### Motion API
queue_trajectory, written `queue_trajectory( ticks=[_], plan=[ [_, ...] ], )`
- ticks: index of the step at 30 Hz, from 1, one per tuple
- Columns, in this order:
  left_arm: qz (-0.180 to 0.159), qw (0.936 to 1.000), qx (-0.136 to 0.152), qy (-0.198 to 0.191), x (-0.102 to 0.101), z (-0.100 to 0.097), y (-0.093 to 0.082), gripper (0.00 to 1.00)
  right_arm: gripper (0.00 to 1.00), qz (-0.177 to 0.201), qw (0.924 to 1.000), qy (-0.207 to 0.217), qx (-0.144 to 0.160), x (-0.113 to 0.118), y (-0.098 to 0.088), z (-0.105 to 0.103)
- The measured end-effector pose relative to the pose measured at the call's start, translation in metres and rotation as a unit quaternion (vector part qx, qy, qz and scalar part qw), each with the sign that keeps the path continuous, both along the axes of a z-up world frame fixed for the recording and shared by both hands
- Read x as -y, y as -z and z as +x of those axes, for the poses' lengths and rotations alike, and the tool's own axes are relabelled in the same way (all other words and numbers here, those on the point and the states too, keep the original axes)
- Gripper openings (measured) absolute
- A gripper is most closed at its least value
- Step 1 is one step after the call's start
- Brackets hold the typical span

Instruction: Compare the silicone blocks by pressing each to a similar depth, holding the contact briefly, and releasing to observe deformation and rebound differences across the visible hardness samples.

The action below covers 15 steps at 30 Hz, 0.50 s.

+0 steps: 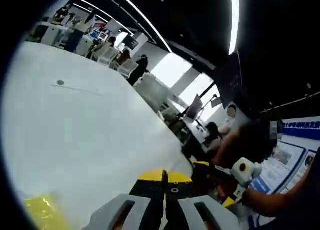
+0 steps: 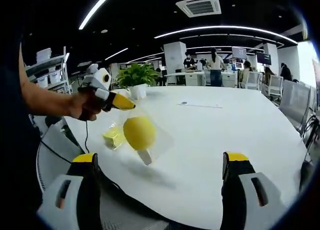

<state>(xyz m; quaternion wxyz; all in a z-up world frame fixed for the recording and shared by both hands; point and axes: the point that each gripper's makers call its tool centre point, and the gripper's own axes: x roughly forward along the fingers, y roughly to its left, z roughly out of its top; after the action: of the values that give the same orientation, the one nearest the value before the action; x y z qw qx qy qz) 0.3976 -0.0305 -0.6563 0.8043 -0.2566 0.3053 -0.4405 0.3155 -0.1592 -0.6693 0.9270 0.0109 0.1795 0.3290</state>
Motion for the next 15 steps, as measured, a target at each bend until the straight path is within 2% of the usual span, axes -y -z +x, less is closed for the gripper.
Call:
queue_trajectory(
  ticks=[2,6,9,10,15],
  plan=[
    [-0.003,0.9999,-0.011,-0.012,-0.006,0.007,0.006,0.0,0.97,0.0,1.0,0.0,-0.003,0.0,0.0,0.0],
    [0.027,0.9991,0.001,-0.033,-0.017,0.016,0.017,0.0,0.97,-0.001,1.0,-0.002,-0.004,-0.002,-0.001,0.0],
    [0.035,0.9979,0.0,-0.054,-0.026,0.024,0.023,0.0,0.97,0.001,1.0,-0.003,-0.004,-0.003,-0.001,0.001],
    [0.042,0.9958,-0.003,-0.082,-0.032,0.031,0.027,0.0,0.97,0.0,1.0,-0.004,-0.004,-0.004,-0.001,0.001],
    [0.044,0.9919,-0.005,-0.119,-0.039,0.041,0.035,0.0,0.97,-0.004,1.0,-0.004,0.002,-0.003,-0.002,0.001]
  ],
)
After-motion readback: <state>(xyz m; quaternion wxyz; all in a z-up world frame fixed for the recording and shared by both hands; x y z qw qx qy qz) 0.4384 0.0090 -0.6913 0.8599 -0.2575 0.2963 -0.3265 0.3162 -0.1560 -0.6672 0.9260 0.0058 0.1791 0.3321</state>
